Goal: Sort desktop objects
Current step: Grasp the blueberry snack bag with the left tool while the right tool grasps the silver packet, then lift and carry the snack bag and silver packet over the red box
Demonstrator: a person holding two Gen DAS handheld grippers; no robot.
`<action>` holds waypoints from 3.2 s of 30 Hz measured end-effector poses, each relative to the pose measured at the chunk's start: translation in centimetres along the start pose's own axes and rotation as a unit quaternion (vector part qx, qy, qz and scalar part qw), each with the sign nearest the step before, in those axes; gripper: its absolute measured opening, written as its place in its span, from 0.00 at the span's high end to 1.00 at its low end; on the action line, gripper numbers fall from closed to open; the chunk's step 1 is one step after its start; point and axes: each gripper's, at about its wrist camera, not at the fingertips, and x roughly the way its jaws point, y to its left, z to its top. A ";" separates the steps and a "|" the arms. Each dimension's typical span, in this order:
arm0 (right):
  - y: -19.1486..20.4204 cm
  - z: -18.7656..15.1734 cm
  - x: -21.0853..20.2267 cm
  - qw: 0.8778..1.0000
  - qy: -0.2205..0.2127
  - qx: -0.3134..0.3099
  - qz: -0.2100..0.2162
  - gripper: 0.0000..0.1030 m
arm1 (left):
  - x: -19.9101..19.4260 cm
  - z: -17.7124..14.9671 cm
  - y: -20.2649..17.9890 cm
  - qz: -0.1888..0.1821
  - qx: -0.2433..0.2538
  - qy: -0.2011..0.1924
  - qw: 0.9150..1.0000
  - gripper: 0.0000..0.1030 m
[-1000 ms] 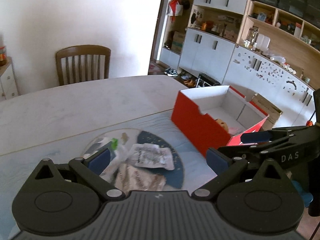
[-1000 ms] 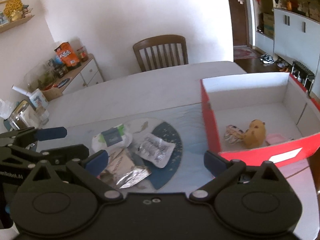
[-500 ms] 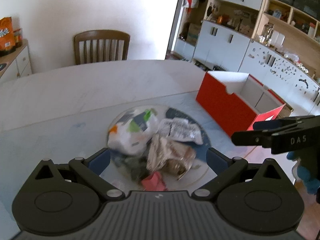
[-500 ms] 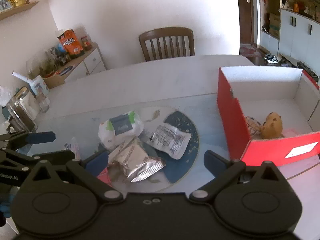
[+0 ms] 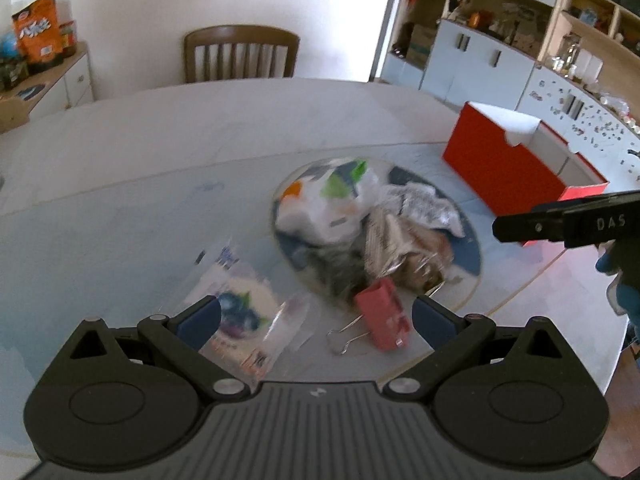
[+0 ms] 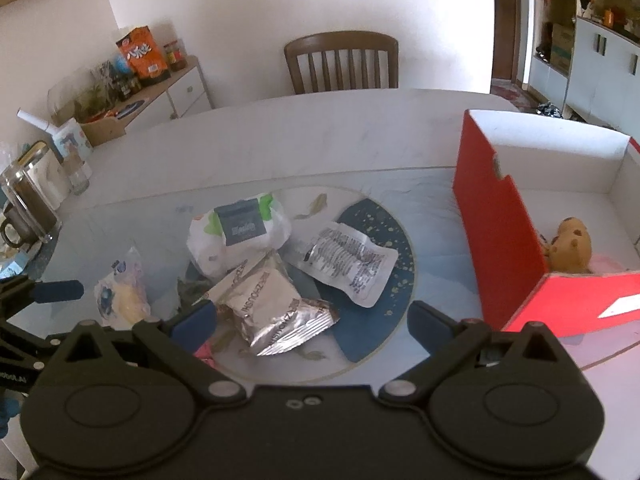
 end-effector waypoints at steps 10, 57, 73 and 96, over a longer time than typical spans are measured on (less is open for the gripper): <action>0.9 0.3 2.7 0.999 0.025 -0.021 0.014 0.01 | 0.9 0.4 2.3 0.030 -0.003 0.001 1.000 0.01; 2.7 0.6 10.1 0.992 0.094 -0.087 -0.001 0.18 | 6.3 0.7 3.0 0.017 0.028 0.058 0.998 0.37; 2.3 0.2 7.0 0.995 0.081 -0.060 -0.001 0.30 | 4.8 0.6 2.3 0.012 -0.016 0.056 0.998 0.43; -0.8 -1.0 -2.3 0.999 0.047 -0.014 0.004 0.30 | -2.5 2.2 -3.5 -0.007 -0.074 0.016 0.997 0.43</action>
